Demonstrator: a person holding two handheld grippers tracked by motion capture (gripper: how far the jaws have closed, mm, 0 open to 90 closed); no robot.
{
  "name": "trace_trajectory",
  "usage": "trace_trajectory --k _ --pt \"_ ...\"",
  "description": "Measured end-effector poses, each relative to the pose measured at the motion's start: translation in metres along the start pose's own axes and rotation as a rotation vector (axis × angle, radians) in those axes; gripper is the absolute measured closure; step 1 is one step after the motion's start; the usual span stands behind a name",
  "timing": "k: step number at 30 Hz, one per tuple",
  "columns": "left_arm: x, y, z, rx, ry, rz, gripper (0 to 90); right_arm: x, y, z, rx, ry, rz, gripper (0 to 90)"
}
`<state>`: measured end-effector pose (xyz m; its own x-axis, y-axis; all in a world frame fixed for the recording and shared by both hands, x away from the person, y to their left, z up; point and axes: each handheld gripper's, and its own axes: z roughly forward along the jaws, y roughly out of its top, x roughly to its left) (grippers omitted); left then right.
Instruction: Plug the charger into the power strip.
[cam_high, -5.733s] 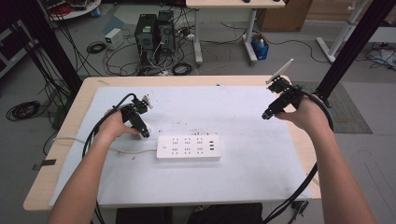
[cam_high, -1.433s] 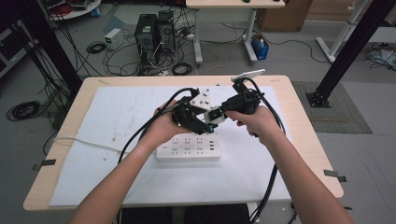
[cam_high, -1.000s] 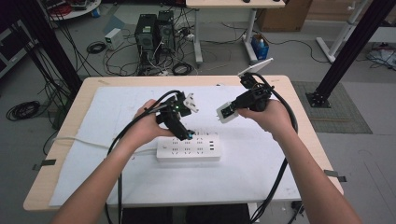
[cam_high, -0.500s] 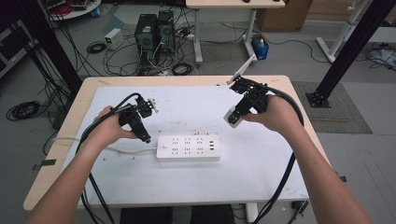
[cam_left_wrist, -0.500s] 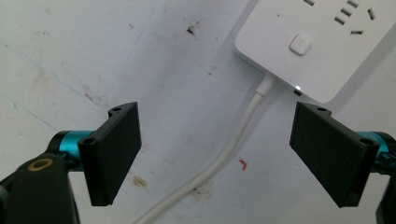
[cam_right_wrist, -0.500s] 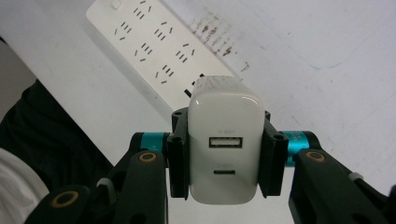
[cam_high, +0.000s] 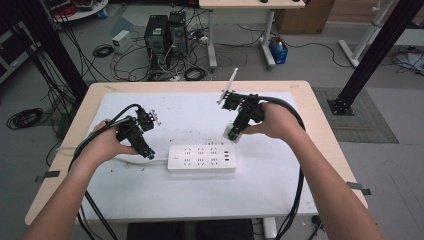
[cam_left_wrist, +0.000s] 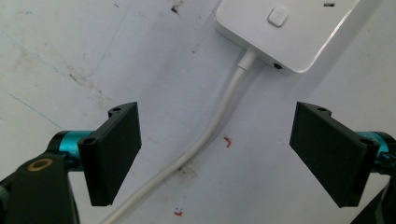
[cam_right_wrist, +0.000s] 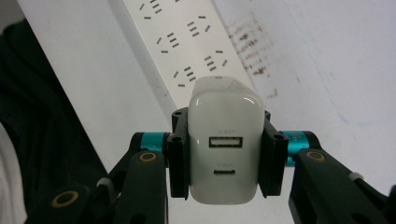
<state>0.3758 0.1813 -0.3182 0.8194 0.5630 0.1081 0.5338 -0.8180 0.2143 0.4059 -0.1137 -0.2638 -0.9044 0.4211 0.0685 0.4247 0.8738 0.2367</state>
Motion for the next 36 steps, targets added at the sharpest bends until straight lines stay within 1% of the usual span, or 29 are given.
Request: trace_trajectory --k 1,2,3,4,5,6,7,8,9,10,11,12,13,15,16,18,19,20,22,24,25,26,27,28,29,30,34,35,36 --pt "0.0 -0.002 -0.001 0.0 0.001 0.0 16.7 0.0 0.0 0.0 0.0 0.0 0.0 62.2" --pt "-0.003 -0.006 0.0 -0.005 -0.007 0.002 16.7 0.001 0.01 0.014 0.02 0.001 -0.055 62.2" --pt "-0.003 -0.006 0.0 -0.005 -0.007 0.002 16.7 0.001 0.01 0.014 0.02 0.001 -0.055 62.2" --pt "-0.003 -0.007 0.0 0.011 -0.008 0.015 16.7 0.003 0.015 0.02 0.037 0.005 -0.081 62.3" --pt "-0.004 -0.009 0.002 0.012 -0.008 0.011 16.7 0.003 0.019 0.027 0.053 0.002 -0.122 62.3" --pt "-0.005 -0.01 0.003 0.012 -0.006 0.005 16.6 0.005 0.023 0.033 0.063 0.003 -0.14 62.3" --pt "-0.005 -0.011 0.004 0.008 -0.01 -0.001 16.7 0.005 0.029 0.045 0.084 0.011 -0.176 62.3" --pt "-0.004 -0.013 0.004 0.003 -0.015 -0.005 16.7 0.005 0.029 0.045 0.084 0.011 -0.176 62.3" --pt "-0.005 -0.014 0.005 -0.005 -0.02 -0.007 16.6 0.006 0.034 0.055 0.103 0.006 -0.226 62.3" --pt "-0.006 -0.015 0.005 -0.01 -0.024 -0.001 16.6 0.006 0.034 0.055 0.103 0.006 -0.226 62.3" --pt "-0.006 -0.016 0.006 -0.016 -0.026 0.0 16.6 0.007 0.035 0.06 0.115 0.009 -0.249 62.2" --pt "-0.006 -0.016 0.006 -0.016 -0.026 0.0 16.7 0.007 0.035 0.06 0.115 0.009 -0.249 62.2" --pt "-0.007 -0.018 0.007 -0.022 -0.031 -0.011 16.7 0.008 0.036 0.065 0.119 0.001 -0.277 62.3" --pt "-0.008 -0.02 0.006 -0.012 -0.029 0.0 16.6 0.008 0.039 0.077 0.13 -0.015 -0.324 62.3" --pt "-0.009 -0.021 0.006 -0.021 -0.031 -0.012 16.6 0.007 0.04 0.08 0.137 -0.014 -0.329 62.3" --pt "-0.009 -0.022 0.004 -0.025 -0.033 -0.016 16.6 0.007 0.042 0.084 0.137 -0.016 -0.341 62.3" --pt "-0.009 -0.023 0.004 -0.03 -0.034 -0.022 16.7 0.007 0.043 0.086 0.147 -0.005 -0.341 62.3" --pt "-0.009 -0.024 0.003 -0.031 -0.034 -0.027 16.6 0.008 0.044 0.088 0.151 -0.006 -0.356 62.3" --pt "-0.009 -0.024 0.003 -0.026 -0.03 -0.024 16.7 0.008 0.045 0.092 0.17 -0.001 -0.363 62.3" --pt "-0.009 -0.024 0.004 -0.026 -0.03 -0.029 16.6 0.007 0.046 0.096 0.163 -0.022 -0.39 62.3" --pt "-0.01 -0.024 0.004 -0.028 -0.032 -0.033 16.7 0.005 0.046 0.097 0.174 0.001 -0.385 62.3" --pt "-0.01 -0.024 0.005 -0.027 -0.036 -0.036 16.7 0.005 0.046 0.098 0.164 0.007 -0.39 62.3" --pt "-0.01 -0.024 0.006 -0.022 -0.036 -0.031 16.7 0.005 0.047 0.098 0.154 -0.005 -0.393 62.3" --pt "-0.01 -0.024 0.006 -0.022 -0.036 -0.031 16.6 0.005 0.047 0.098 0.154 -0.005 -0.393 62.3" --pt "-0.01 -0.023 0.007 -0.021 -0.039 -0.028 16.6 0.005 0.047 0.099 0.168 0.008 -0.389 62.4" --pt "-0.01 -0.023 0.008 -0.02 -0.038 -0.028 16.6 0.007 0.047 0.103 0.173 -0.006 -0.424 62.4" --pt "-0.009 -0.021 0.012 -0.017 -0.046 -0.03 16.6 0.007 0.048 0.104 0.18 -0.009 -0.444 62.8" --pt "-0.01 -0.02 0.013 -0.018 -0.047 -0.034 16.6 0.007 0.048 0.106 0.192 -0.009 -0.438 62.9" --pt "-0.01 -0.02 0.014 -0.018 -0.048 -0.034 16.6 0.008 0.048 0.113 0.212 -0.018 -0.454 63.0"
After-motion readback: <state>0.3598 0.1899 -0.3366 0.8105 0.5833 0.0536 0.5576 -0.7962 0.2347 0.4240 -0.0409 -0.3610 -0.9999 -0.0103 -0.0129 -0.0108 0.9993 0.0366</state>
